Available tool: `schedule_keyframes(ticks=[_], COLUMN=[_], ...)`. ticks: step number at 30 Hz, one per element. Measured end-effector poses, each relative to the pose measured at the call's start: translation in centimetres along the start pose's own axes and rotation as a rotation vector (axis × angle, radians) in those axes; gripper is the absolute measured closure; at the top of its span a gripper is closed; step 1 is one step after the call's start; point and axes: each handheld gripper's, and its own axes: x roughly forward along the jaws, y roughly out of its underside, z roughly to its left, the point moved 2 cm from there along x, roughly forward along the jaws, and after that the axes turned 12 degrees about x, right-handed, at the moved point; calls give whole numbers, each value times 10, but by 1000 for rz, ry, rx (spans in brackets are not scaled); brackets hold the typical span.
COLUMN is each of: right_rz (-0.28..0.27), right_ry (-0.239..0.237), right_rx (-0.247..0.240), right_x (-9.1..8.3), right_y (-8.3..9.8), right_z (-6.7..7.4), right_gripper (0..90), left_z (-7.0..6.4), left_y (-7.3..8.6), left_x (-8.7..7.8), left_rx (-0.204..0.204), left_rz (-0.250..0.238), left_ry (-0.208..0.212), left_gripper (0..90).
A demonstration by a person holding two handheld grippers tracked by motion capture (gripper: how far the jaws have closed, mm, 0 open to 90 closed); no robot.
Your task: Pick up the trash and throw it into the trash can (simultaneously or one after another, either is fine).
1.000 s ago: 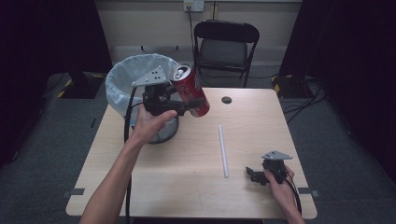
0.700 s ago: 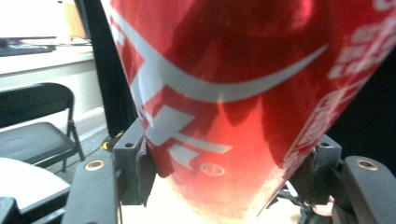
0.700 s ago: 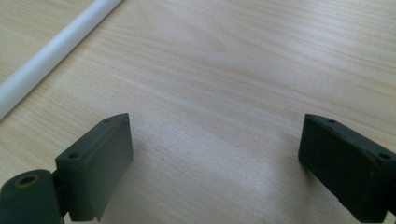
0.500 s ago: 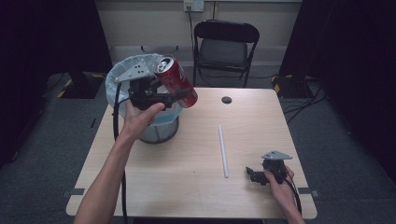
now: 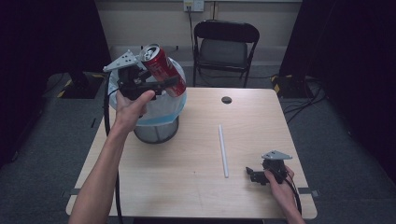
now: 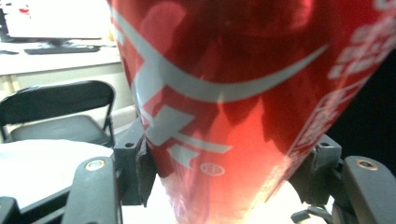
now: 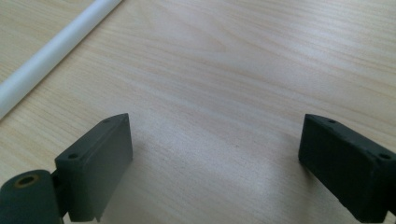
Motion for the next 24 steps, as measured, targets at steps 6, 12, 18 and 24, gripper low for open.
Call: schedule_keyframes(ticks=[6,12,18,24], right_rz=[0,0,0,0], right_ry=[0,0,0,0], right_rx=[0,1,0,0], right_x=[0,0,0,0], right_y=[0,0,0,0], right_z=[0,0,0,0], right_gripper=[91,91,91,91], left_z=[18,32,41,52], left_y=[6,4,5,11], left_x=[-8,-17,-22,-24], left_rx=[-12,-33,-21,-14], left_rz=[22,7,28,69], left_ry=[-54,-86,-134,-190], left_gripper=[354,355,355,349])
